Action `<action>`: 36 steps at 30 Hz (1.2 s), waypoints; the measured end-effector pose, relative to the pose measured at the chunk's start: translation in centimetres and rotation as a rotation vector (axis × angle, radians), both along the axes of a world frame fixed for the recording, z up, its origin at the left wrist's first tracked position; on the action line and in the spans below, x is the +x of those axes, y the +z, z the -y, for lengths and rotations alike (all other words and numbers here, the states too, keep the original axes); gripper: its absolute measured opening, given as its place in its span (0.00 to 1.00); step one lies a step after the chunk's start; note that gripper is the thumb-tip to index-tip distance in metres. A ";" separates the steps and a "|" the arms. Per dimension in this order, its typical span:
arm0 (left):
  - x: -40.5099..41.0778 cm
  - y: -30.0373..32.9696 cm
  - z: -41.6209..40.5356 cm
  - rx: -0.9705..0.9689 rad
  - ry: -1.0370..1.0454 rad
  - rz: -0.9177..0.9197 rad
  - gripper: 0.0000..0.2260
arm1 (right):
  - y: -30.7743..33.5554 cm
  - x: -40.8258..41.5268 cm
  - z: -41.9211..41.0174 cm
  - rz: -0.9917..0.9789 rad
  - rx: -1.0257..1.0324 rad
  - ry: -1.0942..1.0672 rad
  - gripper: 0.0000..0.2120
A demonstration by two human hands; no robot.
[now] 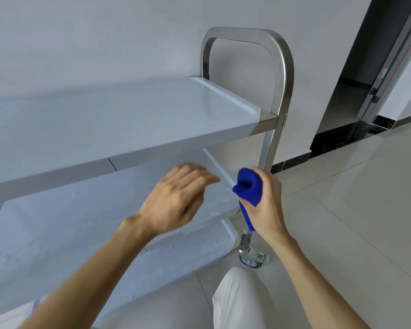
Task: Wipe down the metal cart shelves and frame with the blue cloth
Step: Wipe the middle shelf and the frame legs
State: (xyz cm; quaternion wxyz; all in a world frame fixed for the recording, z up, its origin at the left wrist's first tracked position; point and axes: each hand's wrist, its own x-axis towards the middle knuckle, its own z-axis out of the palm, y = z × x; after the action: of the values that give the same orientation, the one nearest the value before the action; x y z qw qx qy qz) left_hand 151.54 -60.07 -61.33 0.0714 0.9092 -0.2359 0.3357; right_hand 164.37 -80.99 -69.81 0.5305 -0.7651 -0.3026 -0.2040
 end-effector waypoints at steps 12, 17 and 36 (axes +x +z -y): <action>-6.8 -11.1 -8.3 -0.373 0.646 -0.448 0.20 | -2.6 2.1 -3.7 0.092 -0.814 -0.086 0.35; -6.4 -11.5 -8.0 -0.314 0.657 -0.417 0.20 | -3.2 -2.0 -8.1 0.169 -0.658 -0.199 0.24; -6.3 -12.0 -8.3 -0.289 0.673 -0.384 0.20 | -4.3 -1.9 -9.6 0.196 -0.566 -0.403 0.23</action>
State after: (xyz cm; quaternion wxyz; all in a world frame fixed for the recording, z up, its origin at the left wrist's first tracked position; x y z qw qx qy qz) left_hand 145.20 -51.79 -73.30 0.1270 0.9623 0.1418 0.1944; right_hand 162.49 -71.38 -74.13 0.2154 -0.9027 -0.2397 -0.2851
